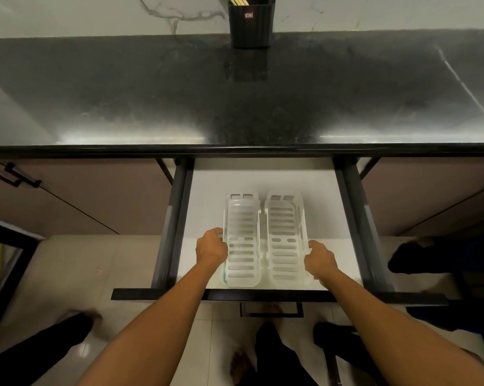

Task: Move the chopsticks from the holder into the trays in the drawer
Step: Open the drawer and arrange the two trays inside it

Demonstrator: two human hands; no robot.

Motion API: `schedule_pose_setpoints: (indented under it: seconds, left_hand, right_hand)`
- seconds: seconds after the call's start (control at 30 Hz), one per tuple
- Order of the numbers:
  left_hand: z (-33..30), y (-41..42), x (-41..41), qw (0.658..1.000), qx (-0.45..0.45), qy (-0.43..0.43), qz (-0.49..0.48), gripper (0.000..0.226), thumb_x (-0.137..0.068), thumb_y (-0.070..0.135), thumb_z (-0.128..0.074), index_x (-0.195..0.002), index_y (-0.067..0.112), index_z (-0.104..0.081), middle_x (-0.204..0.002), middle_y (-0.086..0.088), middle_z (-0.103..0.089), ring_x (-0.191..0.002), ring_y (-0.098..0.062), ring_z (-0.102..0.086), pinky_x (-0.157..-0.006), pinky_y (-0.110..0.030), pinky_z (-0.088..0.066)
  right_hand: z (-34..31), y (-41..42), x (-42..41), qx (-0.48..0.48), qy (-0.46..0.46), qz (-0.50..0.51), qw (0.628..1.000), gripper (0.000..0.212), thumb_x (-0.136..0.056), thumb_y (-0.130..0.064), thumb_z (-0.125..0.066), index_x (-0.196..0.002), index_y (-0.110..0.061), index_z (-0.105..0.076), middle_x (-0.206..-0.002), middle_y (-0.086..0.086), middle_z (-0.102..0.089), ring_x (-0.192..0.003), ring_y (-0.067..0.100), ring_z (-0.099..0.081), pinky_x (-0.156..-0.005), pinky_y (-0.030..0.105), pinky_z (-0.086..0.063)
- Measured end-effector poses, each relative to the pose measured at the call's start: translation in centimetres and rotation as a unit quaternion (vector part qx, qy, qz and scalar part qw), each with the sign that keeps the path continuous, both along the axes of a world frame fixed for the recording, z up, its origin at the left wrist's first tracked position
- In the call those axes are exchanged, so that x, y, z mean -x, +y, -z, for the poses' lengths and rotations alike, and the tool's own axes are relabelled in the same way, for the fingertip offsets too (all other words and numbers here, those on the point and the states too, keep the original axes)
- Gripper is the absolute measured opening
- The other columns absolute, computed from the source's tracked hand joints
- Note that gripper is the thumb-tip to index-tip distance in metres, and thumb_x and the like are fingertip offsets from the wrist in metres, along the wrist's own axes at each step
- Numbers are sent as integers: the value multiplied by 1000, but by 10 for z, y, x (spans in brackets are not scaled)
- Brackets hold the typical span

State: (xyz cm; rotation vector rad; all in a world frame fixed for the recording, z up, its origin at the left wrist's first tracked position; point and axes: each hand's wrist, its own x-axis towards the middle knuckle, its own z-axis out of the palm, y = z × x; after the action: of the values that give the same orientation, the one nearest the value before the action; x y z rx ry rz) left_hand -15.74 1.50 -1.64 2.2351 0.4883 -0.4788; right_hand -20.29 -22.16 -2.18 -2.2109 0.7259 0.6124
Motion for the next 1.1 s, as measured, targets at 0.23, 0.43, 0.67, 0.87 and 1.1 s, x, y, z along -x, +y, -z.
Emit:
schedule_pose_setpoints:
  seconds: [0.23, 0.43, 0.67, 0.87, 1.1]
  left_hand:
    - [4, -3, 6, 1000, 22, 5, 4, 45, -87, -5, -43, -124, 13, -61, -111, -13, -69, -97, -31, -64, -84, -36, -55]
    - [7, -1, 8, 1000, 28, 3, 9, 43, -87, -5, -45, -123, 11, -62, -110, -12, -69, -96, -29, -64, -80, -32, -54]
    - [9, -1, 6, 1000, 20, 14, 16, 41, -88, -2, -48, -126, 11, -59, -115, -12, -68, -99, -28, -64, -85, -33, -54]
    - [3, 5, 4, 996, -12, 51, 68, 48, -92, 21, -52, -139, 13, -43, -130, -11, -58, -106, -24, -57, -79, -25, -41]
    - [-54, 29, -33, 996, -36, -42, 66, 45, -92, 23, -53, -135, 13, -47, -132, -12, -57, -105, -23, -57, -77, -27, -42]
  right_hand:
    - [-1, 1, 2, -18, 20, -10, 1000, 38, -91, 2, -36, -126, -11, -43, -110, 18, -59, -90, 31, -59, -78, 44, -56]
    - [-1, 2, 2, -11, 42, -32, 999, 47, -91, 0, -35, -135, -14, -40, -117, 16, -56, -95, 30, -57, -76, 40, -56]
    - [-3, 2, 0, -9, 55, -45, 997, 44, -91, 0, -36, -133, -12, -41, -120, 15, -56, -101, 32, -56, -80, 40, -57]
    - [-10, -1, 1, -38, 49, -7, 998, 67, -93, -18, -51, -150, -11, -16, -135, 17, -50, -119, 34, -51, -97, 40, -48]
    - [-62, -4, -36, 13, -76, -24, 997, 64, -96, -32, -50, -147, -8, -19, -144, 20, -43, -128, 38, -45, -99, 42, -41]
